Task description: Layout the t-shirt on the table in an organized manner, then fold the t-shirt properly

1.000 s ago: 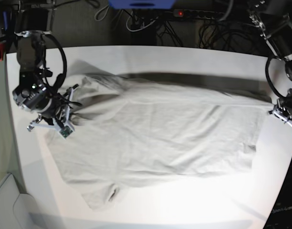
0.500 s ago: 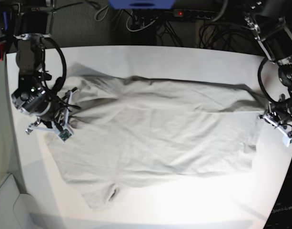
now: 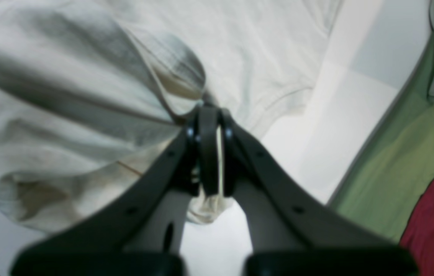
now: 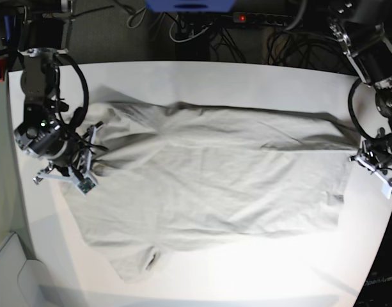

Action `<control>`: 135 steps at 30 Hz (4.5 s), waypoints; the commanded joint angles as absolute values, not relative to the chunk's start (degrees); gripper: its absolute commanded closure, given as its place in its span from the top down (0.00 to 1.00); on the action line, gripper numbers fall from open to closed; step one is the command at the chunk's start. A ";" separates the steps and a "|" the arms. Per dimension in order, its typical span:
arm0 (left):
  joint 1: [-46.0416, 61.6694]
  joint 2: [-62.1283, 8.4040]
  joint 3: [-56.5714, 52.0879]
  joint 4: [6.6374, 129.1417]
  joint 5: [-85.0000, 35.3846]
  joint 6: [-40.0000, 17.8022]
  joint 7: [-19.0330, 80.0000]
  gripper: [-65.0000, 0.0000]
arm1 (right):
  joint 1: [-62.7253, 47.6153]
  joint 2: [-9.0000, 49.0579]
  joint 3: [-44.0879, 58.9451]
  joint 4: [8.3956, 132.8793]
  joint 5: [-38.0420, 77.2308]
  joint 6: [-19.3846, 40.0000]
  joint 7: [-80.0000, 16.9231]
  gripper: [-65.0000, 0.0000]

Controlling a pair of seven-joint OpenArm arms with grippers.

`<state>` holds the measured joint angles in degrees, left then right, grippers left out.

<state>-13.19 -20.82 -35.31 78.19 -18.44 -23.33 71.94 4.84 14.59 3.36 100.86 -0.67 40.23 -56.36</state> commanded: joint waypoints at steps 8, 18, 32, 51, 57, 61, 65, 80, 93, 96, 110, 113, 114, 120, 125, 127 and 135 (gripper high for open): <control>-14.46 -22.81 -35.38 79.78 -15.69 -23.08 71.34 0.48 | 5.93 14.99 3.30 102.11 -5.76 40.00 -58.42 0.28; -11.21 -22.81 -41.98 88.04 -18.42 -23.52 72.04 0.72 | 1.63 14.99 3.91 113.98 -6.81 40.00 -58.77 0.56; -0.57 -20.35 -42.33 77.58 -18.42 -23.60 54.11 0.72 | -9.19 9.19 11.12 114.51 -6.55 40.00 -56.40 0.56; -1.98 -20.35 -36.09 69.67 -18.68 -23.60 45.41 0.72 | -10.51 8.92 11.12 114.42 -6.73 40.00 -56.48 0.55; -1.98 -20.53 -36.09 69.67 -18.59 -23.60 45.32 0.72 | -10.51 9.01 11.12 114.42 -6.73 40.00 -56.48 0.55; -2.07 -20.44 -36.09 69.14 -18.59 -23.60 45.23 0.64 | -10.51 9.01 11.12 114.42 -6.73 40.00 -56.48 0.55; -3.12 -20.44 -36.09 69.14 -18.42 -23.52 45.23 0.33 | -10.51 9.01 11.12 114.42 -6.73 40.00 -56.48 0.55; -3.47 -20.62 -36.18 69.58 -18.33 -23.16 45.93 0.00 | -14.37 5.93 5.76 114.68 -6.46 40.00 -56.66 0.44; -3.12 -20.79 -36.18 69.41 -18.33 -23.16 45.93 0.00 | -13.23 4.62 1.98 113.89 -6.55 40.00 -56.48 0.44; -3.12 -20.88 -36.18 69.41 -18.33 -23.16 45.93 0.00 | -12.00 4.53 1.80 113.36 -6.55 40.00 -56.48 0.44; -3.12 -20.97 -36.18 69.41 -18.33 -23.16 45.93 0.00 | -11.65 4.09 1.80 112.13 -6.46 40.00 -56.48 0.44; -3.12 -20.97 -36.18 69.32 -18.33 -23.16 45.76 0.00 | -11.38 4.09 1.80 111.25 -6.37 40.00 -56.48 0.43; -3.12 -20.97 -36.18 69.32 -18.33 -23.16 45.76 0.00 | -11.12 4.09 1.80 110.20 -6.37 40.00 -56.48 0.43; -3.12 -20.97 -36.18 69.23 -18.33 -23.16 45.67 0.00 | -10.59 4.09 1.80 106.24 -6.37 40.00 -56.31 0.20; -3.12 -21.05 -36.18 69.14 -18.33 -23.16 45.85 0.00 | -9.71 4.44 1.98 105.89 -6.46 40.00 -56.31 0.01; -3.12 -21.67 -36.18 69.23 -18.33 -23.16 45.85 0.00 | -9.54 4.62 2.07 105.89 -6.64 40.00 -56.31 0.00; -3.03 -22.46 -36.18 69.14 -18.33 -23.34 46.02 0.00 | -9.10 7.52 2.15 105.45 -6.55 40.00 -56.31 0.00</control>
